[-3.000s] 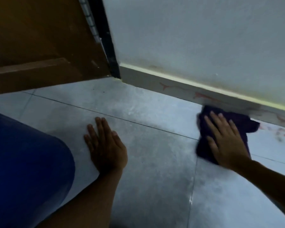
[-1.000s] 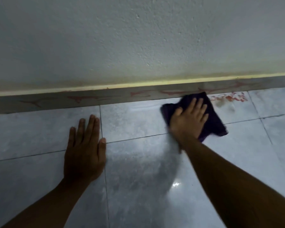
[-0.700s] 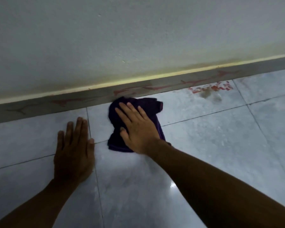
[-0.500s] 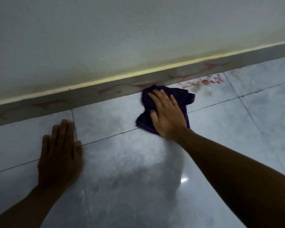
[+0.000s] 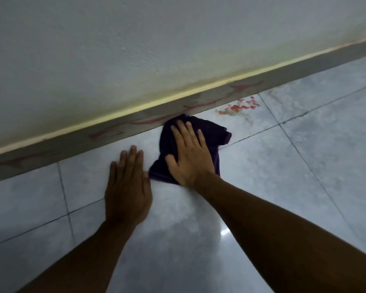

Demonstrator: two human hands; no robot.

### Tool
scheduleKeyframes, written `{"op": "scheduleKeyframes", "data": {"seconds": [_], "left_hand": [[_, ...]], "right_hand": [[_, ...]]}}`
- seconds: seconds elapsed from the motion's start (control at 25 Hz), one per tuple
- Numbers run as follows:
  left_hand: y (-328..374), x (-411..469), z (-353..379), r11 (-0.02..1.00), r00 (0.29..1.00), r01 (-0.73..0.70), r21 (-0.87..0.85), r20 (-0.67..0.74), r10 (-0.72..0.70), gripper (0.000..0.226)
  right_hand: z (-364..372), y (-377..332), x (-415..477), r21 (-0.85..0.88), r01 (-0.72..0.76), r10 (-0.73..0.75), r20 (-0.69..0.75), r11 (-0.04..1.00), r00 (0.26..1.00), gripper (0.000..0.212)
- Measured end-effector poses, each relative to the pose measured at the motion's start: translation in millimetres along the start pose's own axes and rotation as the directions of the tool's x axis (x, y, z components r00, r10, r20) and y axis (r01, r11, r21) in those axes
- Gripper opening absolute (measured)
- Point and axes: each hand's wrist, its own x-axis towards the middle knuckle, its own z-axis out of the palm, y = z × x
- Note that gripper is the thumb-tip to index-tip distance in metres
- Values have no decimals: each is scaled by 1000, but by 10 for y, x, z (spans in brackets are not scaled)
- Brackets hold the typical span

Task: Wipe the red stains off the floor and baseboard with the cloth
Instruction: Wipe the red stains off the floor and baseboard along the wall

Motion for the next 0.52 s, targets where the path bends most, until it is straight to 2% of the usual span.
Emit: {"op": "scheduleKeyframes", "data": {"seconds": [0.08, 0.12, 0.28, 0.52], "left_hand": [[174, 69, 79, 1000, 1000, -17, 14, 7, 17, 61], [259, 117, 112, 999, 999, -35, 28, 15, 35, 60], [616, 338, 234, 994, 993, -110, 23, 34, 109, 62], [900, 566, 342, 992, 991, -121, 25, 61, 119, 60]], "right_hand": [[-67, 252, -1, 8, 81, -81, 14, 997, 997, 77], [-95, 413, 22, 7, 62, -62, -9, 998, 998, 76], [-242, 1077, 144, -6, -153, 152, -75, 988, 986, 71], [-209, 1059, 118, -2, -147, 146, -110, 989, 983, 67]]}}
